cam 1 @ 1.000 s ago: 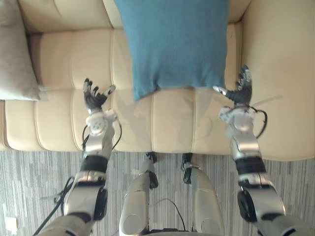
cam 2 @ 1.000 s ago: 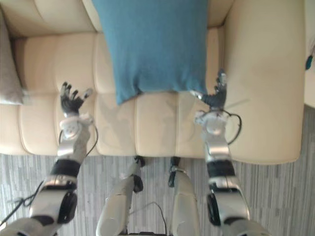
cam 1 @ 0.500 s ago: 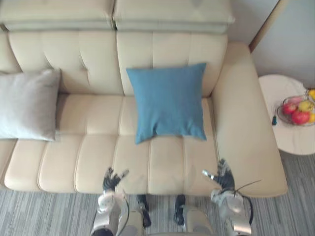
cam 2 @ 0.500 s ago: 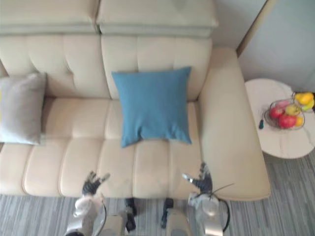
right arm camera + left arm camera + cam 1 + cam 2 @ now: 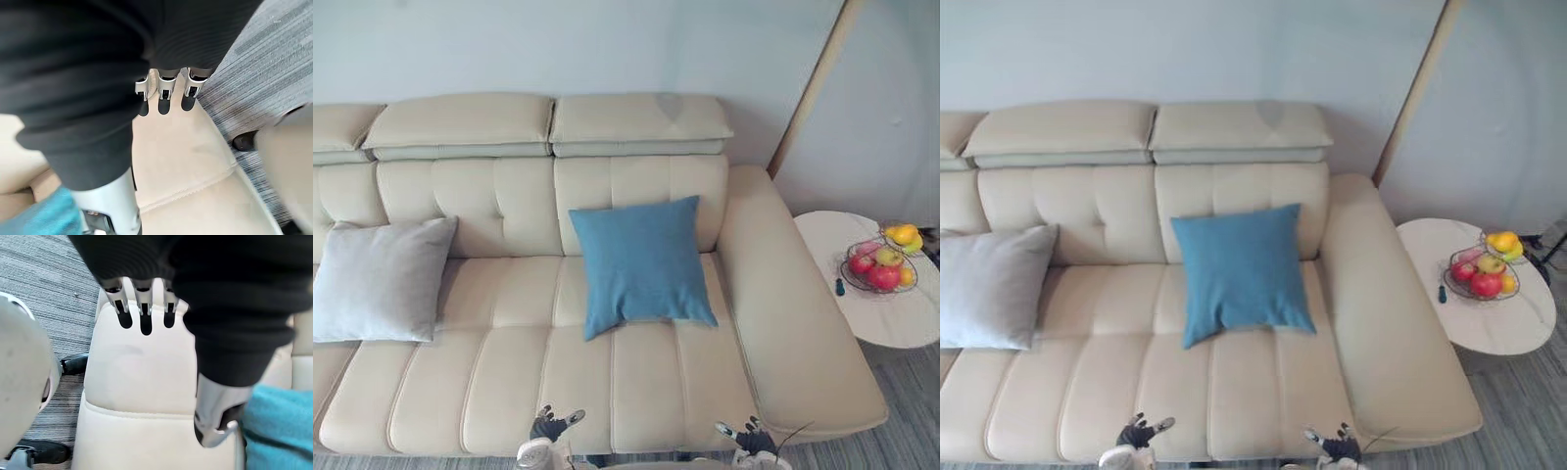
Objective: Pick up cushions and gather them together orderly.
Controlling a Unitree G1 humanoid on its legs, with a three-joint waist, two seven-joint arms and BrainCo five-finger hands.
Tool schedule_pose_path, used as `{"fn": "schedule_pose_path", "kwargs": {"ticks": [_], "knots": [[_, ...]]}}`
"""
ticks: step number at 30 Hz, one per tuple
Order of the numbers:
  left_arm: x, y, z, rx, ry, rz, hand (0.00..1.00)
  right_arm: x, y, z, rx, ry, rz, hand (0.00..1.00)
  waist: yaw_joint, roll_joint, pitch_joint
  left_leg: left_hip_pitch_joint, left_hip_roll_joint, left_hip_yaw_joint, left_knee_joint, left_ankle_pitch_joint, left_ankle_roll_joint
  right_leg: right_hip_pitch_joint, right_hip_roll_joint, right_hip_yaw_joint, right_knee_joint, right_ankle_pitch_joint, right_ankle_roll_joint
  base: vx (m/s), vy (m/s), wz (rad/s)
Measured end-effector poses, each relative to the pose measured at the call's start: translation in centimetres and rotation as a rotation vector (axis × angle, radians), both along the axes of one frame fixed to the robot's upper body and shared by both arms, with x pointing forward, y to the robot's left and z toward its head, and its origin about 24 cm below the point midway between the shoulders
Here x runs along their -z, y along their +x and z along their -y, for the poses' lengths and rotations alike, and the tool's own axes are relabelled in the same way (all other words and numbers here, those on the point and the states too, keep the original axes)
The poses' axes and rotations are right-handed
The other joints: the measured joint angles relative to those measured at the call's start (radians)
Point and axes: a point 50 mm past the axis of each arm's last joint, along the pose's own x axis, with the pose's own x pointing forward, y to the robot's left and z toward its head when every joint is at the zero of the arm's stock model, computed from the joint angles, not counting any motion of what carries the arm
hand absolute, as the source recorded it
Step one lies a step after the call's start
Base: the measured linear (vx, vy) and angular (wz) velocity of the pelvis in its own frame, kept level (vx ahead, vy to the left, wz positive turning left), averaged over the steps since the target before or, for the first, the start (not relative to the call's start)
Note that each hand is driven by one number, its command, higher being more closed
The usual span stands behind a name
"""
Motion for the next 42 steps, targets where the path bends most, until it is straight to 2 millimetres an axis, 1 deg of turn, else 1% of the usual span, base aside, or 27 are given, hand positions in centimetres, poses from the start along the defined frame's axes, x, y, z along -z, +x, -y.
{"fn": "schedule_pose_path", "kwargs": {"ticks": [2,3,4,5,7,9,10,11,12,13,14,15,16,18,19,20,21,23,25,26,27,28,29,30,36,37,42], "knots": [[-0.2,0.5,0.1,-0.004,0.008,0.012,0.00,-0.2,0.7,-0.3,0.000,0.001,0.016,0.00,0.013,0.002,0.016,-0.027,0.022,0.029,0.038,-0.022,0.032,-0.033,-0.011,-0.043,0.088,-0.023,-0.019,-0.14,0.031,-0.50],[-0.4,1.1,0.1,-0.009,0.012,0.026,0.00,-0.2,0.9,-0.6,0.000,0.005,0.018,0.00,0.010,0.004,0.024,-0.044,0.032,0.034,0.076,-0.045,0.039,-0.080,-0.054,-0.105,0.341,-0.100,-0.040,-0.11,-0.013,-0.06],[-0.7,1.7,-0.1,-0.006,0.022,0.046,0.00,0.1,0.2,-0.8,0.005,0.010,-0.001,0.00,0.009,-0.004,0.023,-0.047,0.039,0.020,0.106,-0.058,0.039,-0.075,-0.076,-0.109,0.516,-0.142,-0.017,-0.11,-0.023,0.02],[-0.7,1.6,-0.2,-0.007,0.026,0.047,0.00,0.2,0.0,-0.9,0.008,0.013,-0.008,0.00,0.013,-0.009,0.020,-0.051,0.040,0.017,0.117,-0.059,0.042,-0.067,-0.081,-0.104,0.556,-0.149,-0.007,-0.04,-0.040,0.16],[-1.0,1.9,-0.8,-0.011,0.041,0.063,0.00,0.4,-0.5,-1.1,0.016,0.017,-0.026,0.00,0.013,-0.038,0.004,-0.128,0.047,-0.009,0.227,-0.065,0.056,0.001,-0.075,-0.040,0.676,-0.182,0.050,-0.07,-0.105,0.30],[-1.0,2.1,-0.8,-0.014,0.039,0.069,0.00,0.4,-0.7,-1.0,0.019,0.015,-0.032,0.00,0.020,-0.045,0.002,-0.168,0.060,-0.018,0.279,-0.065,0.056,0.049,-0.063,-0.009,0.636,-0.196,0.068,-0.17,-0.160,0.07],[-1.1,2.2,-0.6,-0.019,0.033,0.073,0.00,0.3,-0.1,-0.9,0.019,0.015,-0.024,0.00,0.039,-0.042,0.004,-0.206,0.086,-0.016,0.328,-0.065,0.055,0.110,-0.063,0.001,0.489,-0.224,0.046,-0.36,-0.287,-0.44],[-1.1,2.5,-0.3,-0.018,0.027,0.076,0.00,0.0,1.0,-1.0,0.011,0.015,0.000,0.00,0.063,-0.025,0.007,-0.262,0.134,-0.010,0.385,-0.058,0.046,0.172,-0.034,-0.002,0.284,-0.290,0.015,-0.38,-0.294,-0.53],[-1.1,2.5,-0.1,-0.018,0.023,0.076,0.00,-0.1,1.3,-1.1,0.009,0.014,0.006,0.00,0.066,-0.017,0.009,-0.280,0.149,-0.011,0.398,-0.051,0.042,0.190,-0.009,-0.006,0.229,-0.300,0.009,-0.42,-0.308,-0.48],[-1.1,2.6,0.6,-0.016,0.002,0.074,0.00,-0.4,2.1,-0.8,0.004,0.001,0.020,0.00,0.074,0.022,0.012,-0.328,0.188,-0.038,0.395,-0.014,0.012,0.200,0.044,-0.028,0.137,-0.313,-0.007,-0.47,-0.312,-0.04],[-0.9,2.5,1.8,-0.012,-0.027,0.069,0.00,-0.5,2.1,-0.5,0.004,-0.014,0.019,0.00,0.072,0.052,0.024,-0.342,0.217,-0.067,0.356,0.046,-0.003,0.193,0.088,-0.048,0.123,-0.316,-0.012,-0.47,-0.293,0.10],[-0.9,2.5,2.0,0.008,-0.029,0.068,0.00,-0.4,1.9,-0.4,0.007,-0.016,0.013,0.00,0.072,0.060,0.027,-0.339,0.221,-0.073,0.333,0.070,-0.013,0.192,0.098,-0.059,0.127,-0.319,-0.018,-0.45,-0.261,0.45],[-0.9,2.3,2.1,0.015,-0.029,0.064,0.00,0.0,0.9,-0.3,0.015,-0.016,-0.020,0.00,0.064,0.065,0.033,-0.316,0.220,-0.093,0.269,0.112,-0.044,0.184,0.110,-0.110,0.139,-0.322,-0.024,-0.38,-0.217,0.39],[-1.0,2.4,1.8,0.000,-0.024,0.072,0.00,0.3,0.4,-0.2,0.030,-0.018,-0.045,0.00,0.064,0.041,0.041,-0.289,0.198,-0.115,0.297,0.093,-0.050,0.179,0.089,-0.167,0.152,-0.328,-0.077,-0.30,-0.183,0.13],[-1.1,2.6,1.6,-0.013,-0.022,0.082,0.00,0.2,0.7,-0.1,0.030,-0.021,-0.037,0.00,0.065,0.020,0.044,-0.292,0.169,-0.166,0.361,0.040,-0.031,0.162,0.069,-0.183,0.150,-0.341,-0.116,-0.23,-0.131,-0.12],[-1.2,2.8,1.7,-0.011,-0.025,0.086,0.00,0.1,0.7,0.0,0.030,-0.025,-0.035,0.00,0.062,0.018,0.049,-0.293,0.161,-0.205,0.427,-0.014,-0.033,0.148,0.062,-0.190,0.153,-0.330,-0.133,-0.22,-0.106,-0.10],[-1.2,2.9,1.8,-0.009,-0.026,0.088,0.00,0.2,0.6,0.1,0.031,-0.024,-0.038,0.00,0.060,0.015,0.050,-0.291,0.160,-0.214,0.449,-0.028,-0.034,0.143,0.060,-0.191,0.154,-0.326,-0.139,-0.22,-0.046,0.08],[-1.2,2.9,1.7,-0.016,-0.028,0.089,0.00,0.7,-0.3,0.0,0.055,0.002,-0.071,0.00,0.057,0.005,0.051,-0.267,0.152,-0.287,0.594,-0.152,-0.048,0.116,0.048,-0.193,0.164,-0.308,-0.146,-0.25,0.021,0.05],[-1.1,2.6,1.6,-0.023,-0.029,0.081,0.00,0.9,-0.7,-0.1,0.069,0.016,-0.083,0.00,0.056,0.005,0.050,-0.228,0.149,-0.314,0.629,-0.207,-0.067,0.116,0.045,-0.190,0.159,-0.296,-0.141,-0.13,0.072,-0.04],[-1.0,2.4,1.6,-0.025,-0.030,0.071,0.00,0.9,-0.9,-0.2,0.076,0.024,-0.088,0.00,0.054,0.006,0.047,-0.194,0.147,-0.317,0.607,-0.235,-0.080,0.116,0.043,-0.186,0.149,-0.283,-0.136,-0.11,0.183,-0.10],[-0.6,1.6,1.6,-0.030,-0.034,0.047,0.00,1.1,-1.2,-0.3,0.087,0.036,-0.099,0.00,0.050,0.013,0.021,-0.144,0.133,-0.313,0.499,-0.253,-0.094,0.101,0.043,-0.177,0.134,-0.264,-0.123,-0.07,0.182,-0.11],[-0.5,1.2,1.5,-0.041,-0.036,0.034,0.00,1.1,-1.4,-0.2,0.090,0.033,-0.102,0.00,0.046,0.018,0.006,-0.123,0.118,-0.304,0.428,-0.253,-0.092,0.092,0.044,-0.167,0.122,-0.251,-0.113,-0.07,0.225,-0.13],[-0.3,0.7,1.0,-0.065,-0.031,0.019,0.00,1.4,-1.7,-0.7,0.100,0.054,-0.119,0.00,0.040,-0.005,-0.012,-0.109,0.087,-0.288,0.351,-0.212,-0.081,0.087,0.033,-0.145,0.076,-0.215,-0.095,-0.07,0.215,-0.18],[-0.2,0.5,0.6,-0.070,-0.020,0.014,0.00,1.5,-2.0,-0.7,0.113,0.061,-0.128,0.00,0.040,-0.011,-0.018,-0.094,0.068,-0.280,0.312,-0.193,-0.069,0.100,0.029,-0.134,0.030,-0.182,-0.085,-0.06,0.172,-0.16],[0.5,-1.8,-0.6,-0.115,-0.007,-0.056,0.00,1.8,-4.1,0.2,0.188,0.061,-0.169,0.00,0.031,-0.001,-0.048,-0.011,-0.003,-0.257,0.198,-0.151,-0.029,0.150,-0.006,-0.110,-0.049,-0.129,-0.050,-0.03,0.141,-0.07],[1.1,-3.8,-1.3,-0.159,-0.007,-0.119,0.00,2.0,-4.4,1.0,0.206,0.067,-0.188,0.00,0.029,0.007,-0.029,0.117,-0.071,-0.284,-0.025,-0.056,-0.011,0.223,-0.013,-0.093,-0.129,-0.110,-0.039,0.00,0.000,0.00],[1.1,-3.8,-1.3,-0.159,-0.007,-0.120,0.00,2.0,-4.4,0.9,0.205,0.067,-0.188,0.00,0.029,0.007,-0.029,0.117,-0.071,-0.284,-0.025,-0.056,-0.011,0.223,-0.013,-0.093,-0.129,-0.110,-0.039,0.00,0.000,0.00]]}}
